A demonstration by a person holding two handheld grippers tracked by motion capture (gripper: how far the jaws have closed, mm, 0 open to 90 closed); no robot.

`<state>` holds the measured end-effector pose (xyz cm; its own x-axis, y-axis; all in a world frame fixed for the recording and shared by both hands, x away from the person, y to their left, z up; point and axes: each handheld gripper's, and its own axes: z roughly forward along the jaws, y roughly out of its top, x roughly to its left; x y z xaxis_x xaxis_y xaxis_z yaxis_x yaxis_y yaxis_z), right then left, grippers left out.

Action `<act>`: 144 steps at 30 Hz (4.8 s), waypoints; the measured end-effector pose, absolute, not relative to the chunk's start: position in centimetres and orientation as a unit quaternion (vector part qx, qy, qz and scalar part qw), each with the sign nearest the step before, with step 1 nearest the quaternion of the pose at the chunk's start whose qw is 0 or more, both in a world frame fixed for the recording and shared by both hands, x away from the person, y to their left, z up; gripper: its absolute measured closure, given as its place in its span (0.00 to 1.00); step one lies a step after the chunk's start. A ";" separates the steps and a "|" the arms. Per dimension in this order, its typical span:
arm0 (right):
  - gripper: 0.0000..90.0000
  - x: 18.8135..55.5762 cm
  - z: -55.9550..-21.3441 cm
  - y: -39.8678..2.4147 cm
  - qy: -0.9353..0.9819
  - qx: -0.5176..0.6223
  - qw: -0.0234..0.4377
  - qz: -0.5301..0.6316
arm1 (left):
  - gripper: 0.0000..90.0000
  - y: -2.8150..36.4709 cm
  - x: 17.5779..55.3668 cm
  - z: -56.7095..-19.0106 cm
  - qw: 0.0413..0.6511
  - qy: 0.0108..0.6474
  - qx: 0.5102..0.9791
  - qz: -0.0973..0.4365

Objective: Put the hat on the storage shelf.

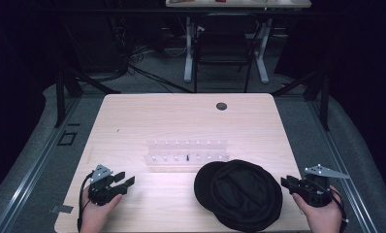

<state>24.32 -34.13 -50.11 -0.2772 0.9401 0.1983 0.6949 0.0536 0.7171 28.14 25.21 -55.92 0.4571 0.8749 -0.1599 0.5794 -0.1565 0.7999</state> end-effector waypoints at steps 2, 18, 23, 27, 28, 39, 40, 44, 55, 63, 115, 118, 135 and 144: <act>0.77 24.4 -49.8 -34.2 0.705 0.585 0.146 0.374 | 0.57 25.2 28.2 -55.9 0.426 0.492 0.739 0.174; 0.78 25.3 -48.0 -33.1 0.742 0.587 0.119 0.301 | 0.55 25.2 28.2 -56.0 0.427 0.497 0.737 0.166; 0.79 25.4 -48.0 -32.7 0.744 0.598 0.098 0.280 | 0.54 25.3 28.2 -56.0 0.429 0.497 0.737 0.162; 0.82 25.5 -48.1 -32.6 0.745 0.604 0.090 0.270 | 0.54 25.2 28.2 -56.1 0.428 0.497 0.737 0.163; 0.83 25.5 -48.2 -32.6 0.744 0.606 0.085 0.269 | 0.54 25.2 28.2 -56.1 0.428 0.497 0.737 0.163; 0.80 26.3 -49.4 -33.0 0.736 0.630 0.054 0.241 | 0.54 25.2 28.3 -56.1 0.426 0.498 0.738 0.164; 0.80 26.4 -49.6 -33.1 0.737 0.631 0.050 0.237 | 0.54 25.2 28.3 -56.2 0.426 0.498 0.737 0.165; 0.80 26.6 -50.1 -33.1 0.735 0.635 0.033 0.236 | 0.54 25.2 28.3 -56.2 0.425 0.497 0.739 0.162; 0.95 27.4 -50.5 -33.2 0.736 0.638 -0.002 0.225 | 0.55 25.1 28.4 -56.3 0.423 0.498 0.739 0.162; 0.96 28.6 -49.7 -33.5 0.734 0.640 0.006 0.227 | 0.55 25.1 28.4 -56.3 0.422 0.498 0.740 0.161; 0.97 31.4 -51.3 -34.3 0.714 0.669 -0.071 0.194 | 0.55 25.1 28.4 -56.3 0.420 0.497 0.742 0.159; 0.97 31.2 -50.7 -34.4 0.710 0.669 -0.077 0.205 | 0.55 25.1 28.4 -56.4 0.422 0.498 0.740 0.161; 0.98 30.3 -46.9 -34.9 0.692 0.650 -0.140 0.281 | 0.55 25.1 28.4 -56.4 0.418 0.497 0.744 0.158; 0.98 29.9 -45.2 -34.5 0.680 0.636 -0.177 0.318 | 0.56 25.0 28.4 -56.4 0.418 0.496 0.744 0.160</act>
<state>29.93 -34.46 -45.18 -0.1271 0.7526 0.6460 0.9783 -0.0121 0.2067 28.45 25.02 -56.44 0.4559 0.8720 -0.1779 0.6046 -0.1567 0.7810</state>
